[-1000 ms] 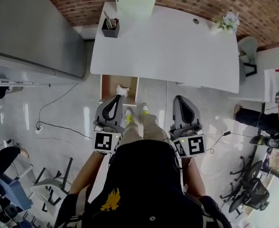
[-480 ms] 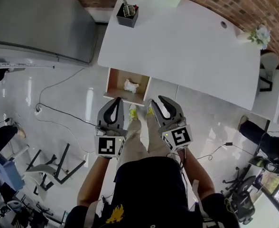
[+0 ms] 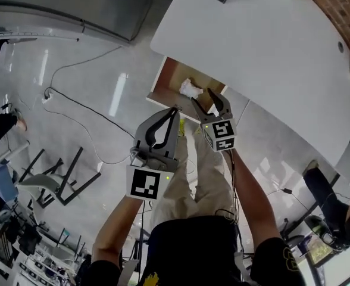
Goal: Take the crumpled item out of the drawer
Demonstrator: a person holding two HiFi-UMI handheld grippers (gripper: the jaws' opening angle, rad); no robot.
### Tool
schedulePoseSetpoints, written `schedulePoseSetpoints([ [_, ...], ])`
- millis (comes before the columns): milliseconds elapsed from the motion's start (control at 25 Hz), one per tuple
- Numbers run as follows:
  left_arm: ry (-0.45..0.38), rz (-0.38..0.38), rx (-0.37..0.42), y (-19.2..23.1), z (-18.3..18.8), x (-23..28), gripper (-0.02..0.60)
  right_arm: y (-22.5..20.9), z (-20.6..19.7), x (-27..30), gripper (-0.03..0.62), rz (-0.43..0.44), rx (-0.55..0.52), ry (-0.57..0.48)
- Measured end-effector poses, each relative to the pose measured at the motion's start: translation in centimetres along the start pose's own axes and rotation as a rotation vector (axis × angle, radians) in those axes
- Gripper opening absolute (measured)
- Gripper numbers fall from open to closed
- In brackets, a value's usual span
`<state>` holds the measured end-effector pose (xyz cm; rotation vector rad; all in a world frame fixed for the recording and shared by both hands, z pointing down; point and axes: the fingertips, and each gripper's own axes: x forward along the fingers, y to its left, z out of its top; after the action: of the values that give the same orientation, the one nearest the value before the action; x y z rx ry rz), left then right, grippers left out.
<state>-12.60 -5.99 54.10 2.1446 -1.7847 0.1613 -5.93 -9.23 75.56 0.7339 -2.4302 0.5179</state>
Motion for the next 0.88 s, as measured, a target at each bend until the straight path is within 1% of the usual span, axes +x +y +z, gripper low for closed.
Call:
schedulePoseSetpoints([
  [200, 0.008, 0.068, -0.066, 3.1, -2.9, -1.1, 0.018, -1.6, -5.4, 7.7, 0.275, -0.015, -0.012, 0.124],
  [360, 0.031, 0.110, -0.108, 4.7, -6.1, -1.9, 0.018, -3.0, -10.3, 12.5, 0.275, -0.028, -0.048, 0.239],
  [480, 0.052, 0.131, -0.135, 5.7, -8.5, -2.3, 0.018, -2.8, -13.2, 14.9, 0.276, -0.011, -0.069, 0.326],
  [600, 0.068, 0.144, -0.146, 6.6, -10.2, -2.8, 0.018, -2.6, -16.0, 16.7, 0.278, -0.006, -0.086, 0.422],
  [640, 0.072, 0.149, -0.150, 6.8, -10.5, -3.0, 0.018, -2.6, -17.0, 17.1, 0.281, -0.008, -0.100, 0.465],
  [720, 0.077, 0.157, -0.153, 7.2, -10.8, -3.4, 0.018, -2.5, -19.0, 17.4, 0.279, -0.001, -0.168, 0.572],
  [760, 0.079, 0.159, -0.151, 7.3, -10.7, -3.6, 0.018, -2.2, -19.9, 17.4, 0.263, 0.010, -0.214, 0.622],
  [800, 0.080, 0.160, -0.148, 7.4, -10.4, -3.8, 0.018, -1.9, -20.4, 17.2, 0.219, 0.023, -0.258, 0.660],
  [880, 0.079, 0.161, -0.138, 7.6, -9.3, -4.1, 0.018, -1.3, -20.5, 16.5, 0.179, 0.038, -0.302, 0.695],
])
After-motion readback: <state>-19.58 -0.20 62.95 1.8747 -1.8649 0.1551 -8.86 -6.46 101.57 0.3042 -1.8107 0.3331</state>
